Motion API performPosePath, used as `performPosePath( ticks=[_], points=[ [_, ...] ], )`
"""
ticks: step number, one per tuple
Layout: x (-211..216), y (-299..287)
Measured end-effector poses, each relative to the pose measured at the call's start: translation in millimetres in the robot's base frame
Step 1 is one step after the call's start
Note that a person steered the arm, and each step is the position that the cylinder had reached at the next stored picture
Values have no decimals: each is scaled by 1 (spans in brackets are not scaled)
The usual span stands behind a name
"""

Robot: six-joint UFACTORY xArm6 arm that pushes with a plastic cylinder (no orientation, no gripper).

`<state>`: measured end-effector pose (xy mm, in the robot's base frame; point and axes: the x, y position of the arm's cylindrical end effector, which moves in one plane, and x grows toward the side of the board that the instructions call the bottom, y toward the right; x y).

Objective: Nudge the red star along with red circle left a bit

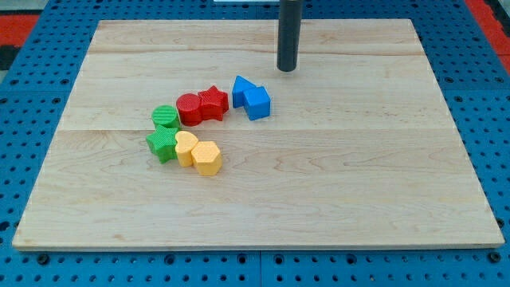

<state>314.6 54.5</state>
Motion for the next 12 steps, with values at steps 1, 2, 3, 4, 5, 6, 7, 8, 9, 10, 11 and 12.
performPosePath(
  ticks=[1,2,3,4,5,6,7,8,9,10,11,12],
  points=[
    [18,6],
    [39,6],
    [60,6],
    [79,6],
    [93,5],
    [97,-11],
    [105,-26],
    [117,-38],
    [123,-53],
    [124,-71],
    [118,-87],
    [104,-87]
  ],
)
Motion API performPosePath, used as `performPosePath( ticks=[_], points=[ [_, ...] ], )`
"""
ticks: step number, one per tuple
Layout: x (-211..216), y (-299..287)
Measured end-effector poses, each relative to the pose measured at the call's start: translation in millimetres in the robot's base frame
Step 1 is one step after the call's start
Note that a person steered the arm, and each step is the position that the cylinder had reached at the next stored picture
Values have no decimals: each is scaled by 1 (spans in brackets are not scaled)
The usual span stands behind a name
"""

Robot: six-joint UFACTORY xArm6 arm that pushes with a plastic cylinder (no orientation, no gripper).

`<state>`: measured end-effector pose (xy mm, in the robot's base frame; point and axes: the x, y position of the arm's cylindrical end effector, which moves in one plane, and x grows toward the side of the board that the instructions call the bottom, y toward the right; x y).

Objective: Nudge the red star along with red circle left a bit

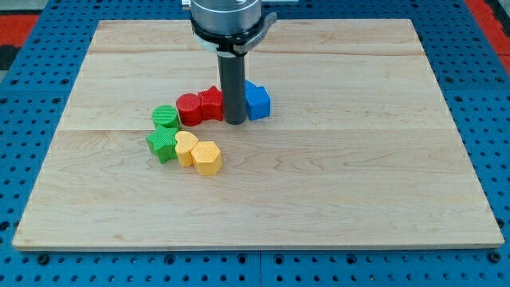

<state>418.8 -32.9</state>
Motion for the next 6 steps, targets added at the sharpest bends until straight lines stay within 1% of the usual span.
performPosePath(
  ticks=[2,4,5,6],
  points=[
    [-8,-8],
    [-8,-30],
    [-8,-28],
    [-11,-9]
  ],
)
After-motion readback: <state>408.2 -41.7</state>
